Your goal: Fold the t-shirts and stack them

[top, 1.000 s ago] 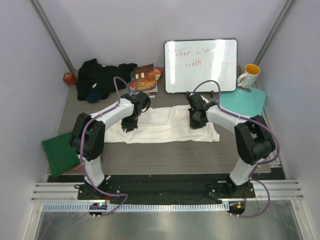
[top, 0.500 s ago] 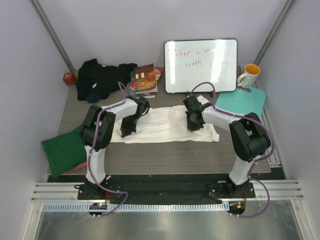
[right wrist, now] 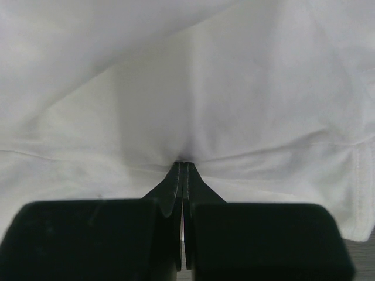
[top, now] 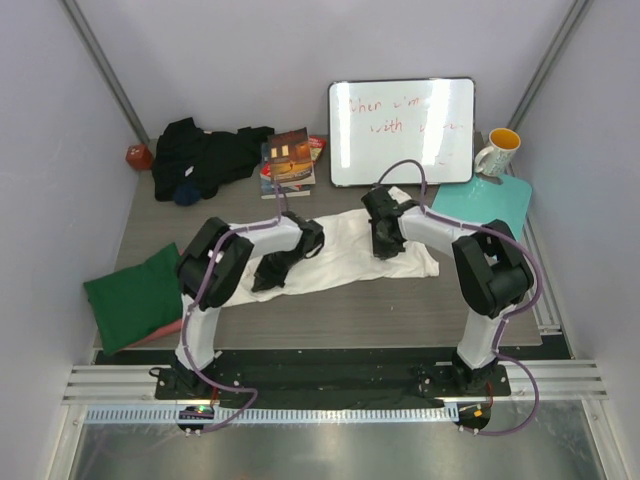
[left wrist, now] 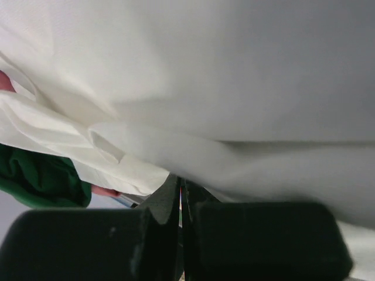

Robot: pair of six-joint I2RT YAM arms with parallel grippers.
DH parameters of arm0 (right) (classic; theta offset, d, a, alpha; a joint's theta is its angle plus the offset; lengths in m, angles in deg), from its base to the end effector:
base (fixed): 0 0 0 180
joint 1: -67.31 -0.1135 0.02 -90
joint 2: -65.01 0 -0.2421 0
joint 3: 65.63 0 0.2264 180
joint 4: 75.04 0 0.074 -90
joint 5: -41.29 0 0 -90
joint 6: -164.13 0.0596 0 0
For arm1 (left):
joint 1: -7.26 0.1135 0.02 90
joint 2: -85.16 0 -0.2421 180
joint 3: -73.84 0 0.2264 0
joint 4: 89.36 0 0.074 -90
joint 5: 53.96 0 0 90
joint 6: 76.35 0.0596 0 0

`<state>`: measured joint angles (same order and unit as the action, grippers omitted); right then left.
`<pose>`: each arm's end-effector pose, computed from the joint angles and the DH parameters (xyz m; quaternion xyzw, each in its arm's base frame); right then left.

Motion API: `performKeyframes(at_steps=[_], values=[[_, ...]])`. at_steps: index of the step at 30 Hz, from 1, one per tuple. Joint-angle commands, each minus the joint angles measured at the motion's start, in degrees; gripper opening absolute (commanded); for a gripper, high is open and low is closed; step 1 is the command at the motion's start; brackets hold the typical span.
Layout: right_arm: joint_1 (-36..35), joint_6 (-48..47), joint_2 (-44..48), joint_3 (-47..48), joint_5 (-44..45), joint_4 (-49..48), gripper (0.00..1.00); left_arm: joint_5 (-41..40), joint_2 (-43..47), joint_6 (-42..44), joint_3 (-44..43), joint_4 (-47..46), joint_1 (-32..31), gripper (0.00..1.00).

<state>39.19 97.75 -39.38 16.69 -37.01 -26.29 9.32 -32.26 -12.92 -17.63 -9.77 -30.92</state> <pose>0.2998 0.1465 0.1379 -0.0215 0.9808 -0.0181 0.1930 0.2532 -0.1650 0.1067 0.1286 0.9559 0.2638 0.0115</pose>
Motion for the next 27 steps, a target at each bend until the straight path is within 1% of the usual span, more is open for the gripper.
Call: performKeyframes(at_steps=[1, 6, 14, 19, 27], values=[[0.2, -1.1, -3.1, 1.8, 3.6, 1.7, 0.01, 7.5, -1.6, -3.5, 3.0, -2.2, -5.9, 0.00], [0.5, -2.8, -5.8, 4.5, 4.1, 2.6, 0.01, 8.3, -1.1, -6.3, 5.5, -1.7, -11.7, 0.00], [2.4, -3.7, -9.9, 10.0, 3.6, 3.9, 0.01, 10.1, 2.2, -10.8, 10.1, -2.4, -18.6, 0.00], [3.8, -4.2, -13.3, 15.3, 3.9, 5.5, 0.01, 10.6, 2.9, -13.7, 8.8, -2.1, -22.2, 0.00], [5.0, -5.9, -16.5, 20.2, 3.6, 6.5, 0.01, 12.7, 1.1, -16.9, 2.4, -2.1, -27.4, 0.00]])
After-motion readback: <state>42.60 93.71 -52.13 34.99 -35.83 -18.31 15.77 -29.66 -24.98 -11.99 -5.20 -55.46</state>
